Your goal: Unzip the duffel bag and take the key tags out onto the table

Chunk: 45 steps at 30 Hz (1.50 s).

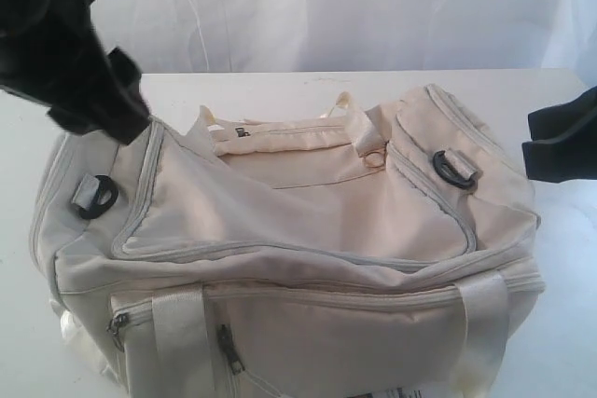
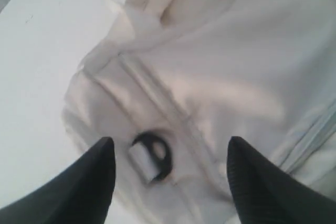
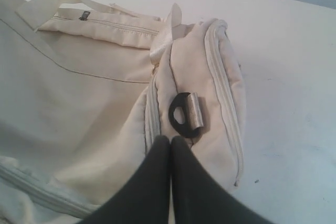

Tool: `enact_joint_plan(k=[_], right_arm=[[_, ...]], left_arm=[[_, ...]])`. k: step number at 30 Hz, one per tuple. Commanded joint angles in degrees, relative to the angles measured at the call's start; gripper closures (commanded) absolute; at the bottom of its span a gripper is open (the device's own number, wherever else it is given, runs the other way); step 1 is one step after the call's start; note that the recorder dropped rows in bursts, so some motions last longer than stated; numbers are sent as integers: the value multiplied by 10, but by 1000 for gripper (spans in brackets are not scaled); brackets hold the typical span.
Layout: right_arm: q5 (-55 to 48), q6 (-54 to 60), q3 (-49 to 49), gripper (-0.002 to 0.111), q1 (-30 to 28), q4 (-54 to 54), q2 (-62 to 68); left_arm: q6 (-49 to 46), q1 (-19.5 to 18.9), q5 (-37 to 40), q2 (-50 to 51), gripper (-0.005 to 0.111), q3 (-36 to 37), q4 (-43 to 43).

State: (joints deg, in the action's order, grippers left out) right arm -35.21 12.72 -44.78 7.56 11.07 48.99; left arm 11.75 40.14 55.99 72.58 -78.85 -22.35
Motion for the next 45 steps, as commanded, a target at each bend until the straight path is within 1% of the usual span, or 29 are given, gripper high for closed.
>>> enact_joint_plan(k=[1, 2, 6, 8, 10, 12, 15, 16, 17, 18, 19, 20, 22, 24, 27, 33, 39, 43, 45], right_arm=[[6, -1, 2, 108, -2, -3, -3], [6, -3, 2, 108, -2, -3, -3], [-5, -6, 2, 108, -2, -5, -3], [-8, -6, 2, 108, -2, -7, -3], [-8, -9, 2, 108, -2, -7, -3], [-8, -12, 2, 108, -2, -7, -3], [-8, -12, 2, 108, -2, -7, -3], [-8, -13, 2, 108, -2, -7, -3], [-7, -16, 2, 108, -2, -7, -3], [-7, -16, 2, 108, -2, -7, -3], [-7, -17, 2, 108, -2, -7, -3], [-6, -23, 2, 108, -2, -8, -3], [-6, -24, 2, 108, -2, -8, -3], [-7, -24, 2, 108, -2, -8, -3], [-7, -24, 2, 108, -2, -8, -3], [-7, -25, 2, 108, -2, -7, -3], [-8, -25, 2, 108, -2, -5, -3], [-9, -25, 2, 108, -2, -5, -3], [-9, -25, 2, 108, -2, -5, -3]], left_arm=[[18, -1, -78, 34, 42, -2, 129], [7, -1, -94, 51, 42, -2, 144], [4, -1, -171, 119, 43, -2, 155], [2, -2, -212, 153, 48, -10, 168], [-1, -13, -226, 191, 54, -36, 191], [-19, -32, -226, 228, 54, -66, 224], [-68, -77, -216, 281, 46, -122, 340], [-112, -96, -210, 302, 43, -141, 417], [-158, -107, -206, 316, 43, -151, 472], [-199, -117, -205, 330, 43, -160, 541], [-261, -127, -206, 348, 43, -163, 604], [-310, -131, -213, 359, 44, -165, 655], [-382, -134, -242, 383, 44, -165, 709], [-409, -134, -280, 401, 44, -165, 718], [-406, -134, -319, 428, 44, -165, 728], [-405, -134, -366, 472, 44, -165, 785], [-406, -134, -388, 496, 44, -166, 814], [-447, -132, -388, 505, 44, -166, 883], [-489, -130, -372, 510, 44, -170, 916]])
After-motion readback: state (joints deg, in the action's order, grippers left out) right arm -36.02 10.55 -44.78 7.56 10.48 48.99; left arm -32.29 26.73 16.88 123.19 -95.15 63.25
